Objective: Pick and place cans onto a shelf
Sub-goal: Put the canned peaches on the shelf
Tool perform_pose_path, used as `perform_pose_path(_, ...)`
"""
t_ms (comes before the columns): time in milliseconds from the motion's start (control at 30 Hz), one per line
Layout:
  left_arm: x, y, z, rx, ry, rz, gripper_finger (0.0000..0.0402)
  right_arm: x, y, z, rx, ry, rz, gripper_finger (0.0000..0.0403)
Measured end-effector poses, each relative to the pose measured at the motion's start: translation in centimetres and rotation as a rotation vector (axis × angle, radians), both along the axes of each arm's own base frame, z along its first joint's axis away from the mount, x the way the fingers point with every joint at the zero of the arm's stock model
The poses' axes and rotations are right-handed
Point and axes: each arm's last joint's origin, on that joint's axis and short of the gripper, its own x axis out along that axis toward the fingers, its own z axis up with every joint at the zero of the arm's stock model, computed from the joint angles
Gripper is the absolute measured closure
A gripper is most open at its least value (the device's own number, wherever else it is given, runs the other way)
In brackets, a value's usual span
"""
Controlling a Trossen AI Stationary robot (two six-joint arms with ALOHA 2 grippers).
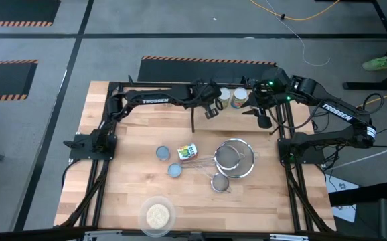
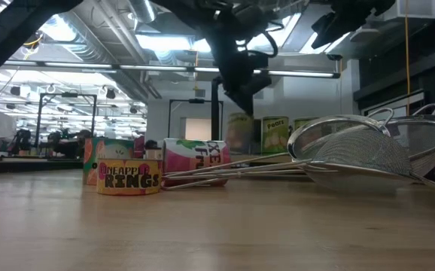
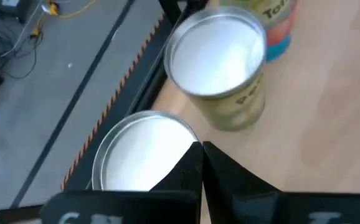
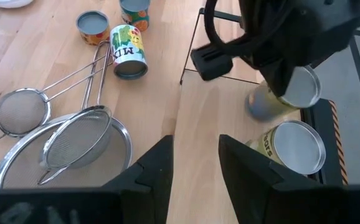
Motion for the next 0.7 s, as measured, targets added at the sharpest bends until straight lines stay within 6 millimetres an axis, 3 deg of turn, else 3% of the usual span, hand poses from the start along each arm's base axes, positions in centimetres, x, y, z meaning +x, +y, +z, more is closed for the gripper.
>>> perform_pose_path(700, 0.27, -0.06, 0.1, -0.002, -0.033, -0.003, 0.0398, 0.12, 0.02, 0.0, -0.002, -0.004, 0.004, 0.027)
